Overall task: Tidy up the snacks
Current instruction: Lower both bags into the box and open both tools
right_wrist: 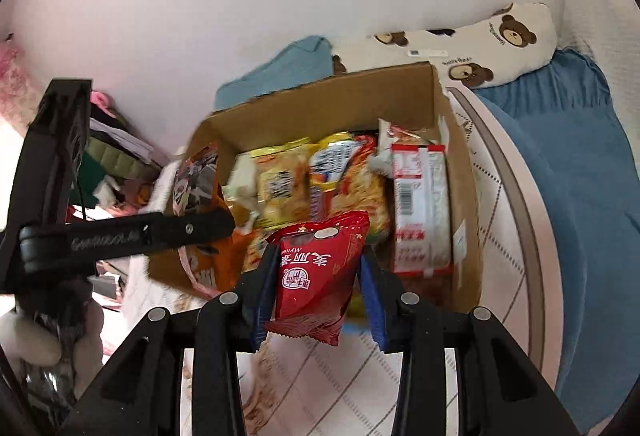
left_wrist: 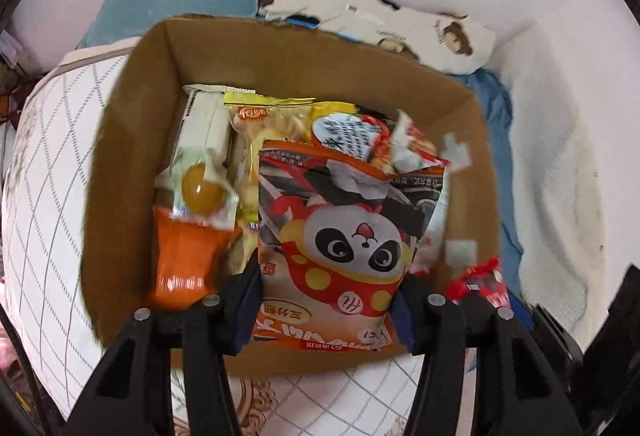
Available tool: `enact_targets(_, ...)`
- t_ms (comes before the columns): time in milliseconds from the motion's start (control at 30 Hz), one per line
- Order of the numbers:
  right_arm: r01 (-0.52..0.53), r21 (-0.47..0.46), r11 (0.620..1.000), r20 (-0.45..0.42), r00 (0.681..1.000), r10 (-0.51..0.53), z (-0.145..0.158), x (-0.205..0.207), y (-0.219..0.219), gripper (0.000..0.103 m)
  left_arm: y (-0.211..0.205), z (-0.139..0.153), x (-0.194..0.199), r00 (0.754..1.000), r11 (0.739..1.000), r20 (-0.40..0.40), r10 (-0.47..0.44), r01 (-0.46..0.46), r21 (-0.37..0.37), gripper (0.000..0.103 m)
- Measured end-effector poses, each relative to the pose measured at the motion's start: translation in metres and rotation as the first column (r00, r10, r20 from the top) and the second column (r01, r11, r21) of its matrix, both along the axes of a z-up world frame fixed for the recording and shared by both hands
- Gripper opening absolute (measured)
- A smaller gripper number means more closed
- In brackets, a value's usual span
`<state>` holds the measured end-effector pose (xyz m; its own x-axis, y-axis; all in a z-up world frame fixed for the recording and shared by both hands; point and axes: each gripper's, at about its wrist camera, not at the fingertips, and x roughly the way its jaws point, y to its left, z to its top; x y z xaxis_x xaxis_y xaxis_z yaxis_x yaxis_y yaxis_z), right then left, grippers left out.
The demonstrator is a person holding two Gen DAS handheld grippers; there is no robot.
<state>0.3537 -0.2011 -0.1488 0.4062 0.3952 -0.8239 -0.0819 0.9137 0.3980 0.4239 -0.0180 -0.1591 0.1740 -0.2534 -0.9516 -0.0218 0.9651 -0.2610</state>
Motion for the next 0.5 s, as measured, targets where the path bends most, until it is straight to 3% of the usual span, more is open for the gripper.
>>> enact_targets(233,-0.024,-0.024,0.999,-0.147,0.989,0.021,-0.035,0.018,-0.008,0.043,-0.004,-0.038,0.03,0.993,0.998,-0.121,-0.002,0.009,0.061,0.056)
enact_targets(267,-0.022,-0.021,1.0,-0.171,0.985,0.018,-0.04,0.016,-0.009,0.053,-0.004,-0.041,0.031,0.991,0.998,-0.13,0.0,0.008,0.063,0.062)
enact_targets(300,-0.011,-0.024,1.0,-0.191,0.982,0.006,-0.044,0.017,-0.011,0.065,-0.005,-0.043,0.032,0.991,0.998,-0.136,-0.003,0.012,0.065,0.082)
enact_targets(333,-0.005,-0.036,0.999,-0.196,0.981,-0.002,-0.046,0.018,-0.012,0.089,-0.004,-0.044,0.033,0.991,0.997,-0.135,-0.004,0.015,0.077,0.097)
enact_targets(367,-0.009,-0.043,0.999,-0.194,0.981,0.001,-0.044,0.016,-0.011,0.095,-0.004,-0.044,0.033,0.992,0.996,-0.128,-0.007,0.018,0.086,0.098)
enact_targets(500,-0.011,-0.113,0.994,-0.189,0.982,-0.01,-0.04,0.022,-0.008,0.095,0.001,-0.039,0.031,0.994,0.995,-0.109,-0.004,0.015,0.097,0.098)
